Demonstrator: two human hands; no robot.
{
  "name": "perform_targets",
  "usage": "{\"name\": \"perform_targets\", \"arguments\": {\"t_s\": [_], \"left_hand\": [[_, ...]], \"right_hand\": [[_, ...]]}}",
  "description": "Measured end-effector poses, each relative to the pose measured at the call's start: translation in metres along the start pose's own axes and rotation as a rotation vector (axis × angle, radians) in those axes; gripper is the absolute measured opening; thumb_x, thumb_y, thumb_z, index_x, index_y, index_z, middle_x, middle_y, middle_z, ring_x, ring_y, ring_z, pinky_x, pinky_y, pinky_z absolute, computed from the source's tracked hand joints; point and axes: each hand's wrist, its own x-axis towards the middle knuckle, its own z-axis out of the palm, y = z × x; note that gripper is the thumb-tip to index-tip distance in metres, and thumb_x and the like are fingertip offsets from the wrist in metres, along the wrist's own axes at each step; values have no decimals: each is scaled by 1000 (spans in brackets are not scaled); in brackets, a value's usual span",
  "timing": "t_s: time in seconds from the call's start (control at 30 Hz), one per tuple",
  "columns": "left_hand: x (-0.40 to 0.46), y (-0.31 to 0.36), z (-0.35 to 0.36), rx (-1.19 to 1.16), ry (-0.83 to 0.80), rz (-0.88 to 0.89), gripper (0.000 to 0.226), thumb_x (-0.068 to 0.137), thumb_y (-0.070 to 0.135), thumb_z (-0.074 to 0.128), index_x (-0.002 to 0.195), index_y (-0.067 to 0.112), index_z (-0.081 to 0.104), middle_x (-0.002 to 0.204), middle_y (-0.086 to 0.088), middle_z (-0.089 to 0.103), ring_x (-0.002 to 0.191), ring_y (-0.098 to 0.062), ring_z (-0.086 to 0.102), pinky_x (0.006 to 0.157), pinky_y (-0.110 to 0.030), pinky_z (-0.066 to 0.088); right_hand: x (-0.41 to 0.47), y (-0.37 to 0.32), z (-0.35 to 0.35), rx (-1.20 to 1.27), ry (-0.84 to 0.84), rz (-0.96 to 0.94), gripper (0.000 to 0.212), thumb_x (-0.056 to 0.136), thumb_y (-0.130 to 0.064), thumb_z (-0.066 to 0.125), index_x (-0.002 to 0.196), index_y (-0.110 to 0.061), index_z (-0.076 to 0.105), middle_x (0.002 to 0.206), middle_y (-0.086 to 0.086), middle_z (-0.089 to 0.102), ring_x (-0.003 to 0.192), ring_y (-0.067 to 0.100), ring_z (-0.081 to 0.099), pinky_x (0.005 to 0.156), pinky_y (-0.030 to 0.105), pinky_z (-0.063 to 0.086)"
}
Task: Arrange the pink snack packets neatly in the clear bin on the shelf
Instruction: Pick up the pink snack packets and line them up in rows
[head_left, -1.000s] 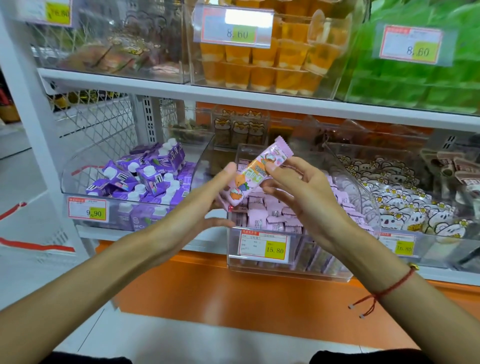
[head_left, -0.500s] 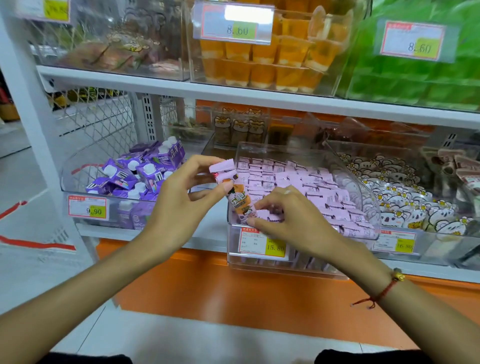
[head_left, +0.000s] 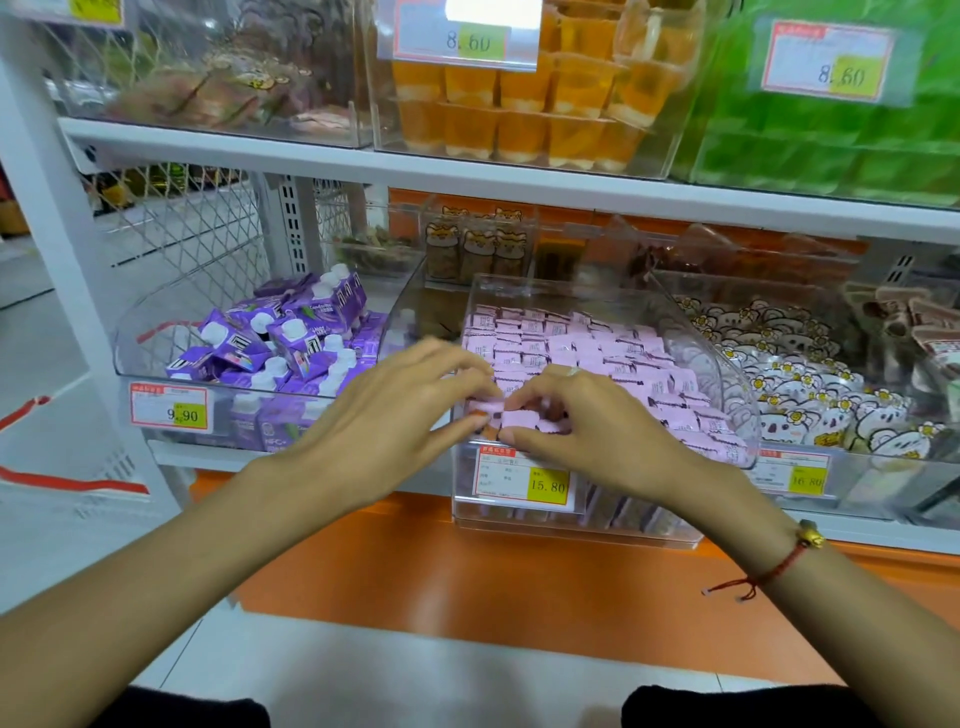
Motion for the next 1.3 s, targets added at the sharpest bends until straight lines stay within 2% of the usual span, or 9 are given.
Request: {"name": "perform_targets", "arguments": {"t_s": [0.1, 0.23, 0.37, 0.5, 0.67, 0.77, 0.87, 1.0, 1.3], "left_hand": [[5, -1, 7, 189, -4, 108, 21, 86, 28, 67, 104, 18, 69, 102, 1, 64, 95, -23, 58, 75, -35, 48], [4, 0, 9, 262, 1, 146, 26, 91, 32, 48, 94, 15, 67, 87, 2, 66, 85, -21, 62, 75, -27, 36], [2, 3, 8, 273, -64, 148, 28, 94, 30, 43, 90, 16, 67, 84, 3, 65, 83, -19, 60, 68, -26, 39], [4, 7, 2, 281, -85, 117, 31, 93, 30, 40, 85, 19, 68, 80, 6, 64, 82, -16, 62, 55, -29, 44], [10, 15, 1, 108, -99, -63, 13, 90, 26, 54, 96, 25, 65, 94, 11, 64, 95, -12, 58, 64, -32, 50], [17, 21, 5, 48, -22, -83, 18, 91, 22, 56, 107, 24, 64, 102, 8, 64, 96, -13, 55, 70, -33, 51], [30, 26, 9, 159, -57, -19, 32, 94, 34, 42, 106, 19, 67, 97, 2, 66, 90, -22, 62, 70, -34, 51], [32, 26, 19, 228, -230, -110, 38, 99, 45, 29, 121, 31, 56, 115, 11, 57, 108, -13, 56, 80, -35, 47], [29, 33, 15, -29, -95, -218, 7, 93, 30, 55, 97, 25, 58, 97, 11, 55, 95, -12, 49, 77, -37, 44]], "right_hand": [[-3, 1, 1, 5, 6, -14, 33, 86, -42, 63, 113, -23, 64, 92, -6, 54, 83, 10, 51, 77, 40, 50], [-6, -1, -1, -24, 4, -25, 33, 88, -38, 61, 118, -22, 62, 95, -6, 55, 85, 10, 51, 76, 36, 50], [-9, -1, -2, -52, 14, -36, 32, 90, -32, 60, 121, -22, 61, 99, -10, 51, 82, 5, 45, 68, 25, 38], [-13, 7, -5, -10, 53, -12, 27, 90, -31, 60, 115, -24, 64, 102, -11, 51, 85, 3, 48, 72, 26, 44], [-18, 29, -7, -9, 58, -27, 18, 88, -37, 61, 104, -32, 68, 91, -19, 52, 87, 0, 49, 69, 20, 39], [-17, 37, -3, 21, 53, -60, 17, 88, -35, 62, 104, -31, 67, 92, -21, 49, 85, -5, 41, 67, 14, 32], [-16, 37, 0, 28, 59, -80, 18, 89, -34, 61, 105, -29, 66, 94, -18, 50, 86, -3, 39, 70, 19, 30], [-17, 34, 2, 20, 78, -83, 17, 90, -34, 58, 105, -28, 63, 101, -10, 56, 97, 5, 47, 75, 23, 34], [-20, 29, -1, 29, 54, -43, 17, 91, -32, 57, 105, -24, 63, 96, -8, 52, 85, 4, 43, 67, 19, 27]]}}
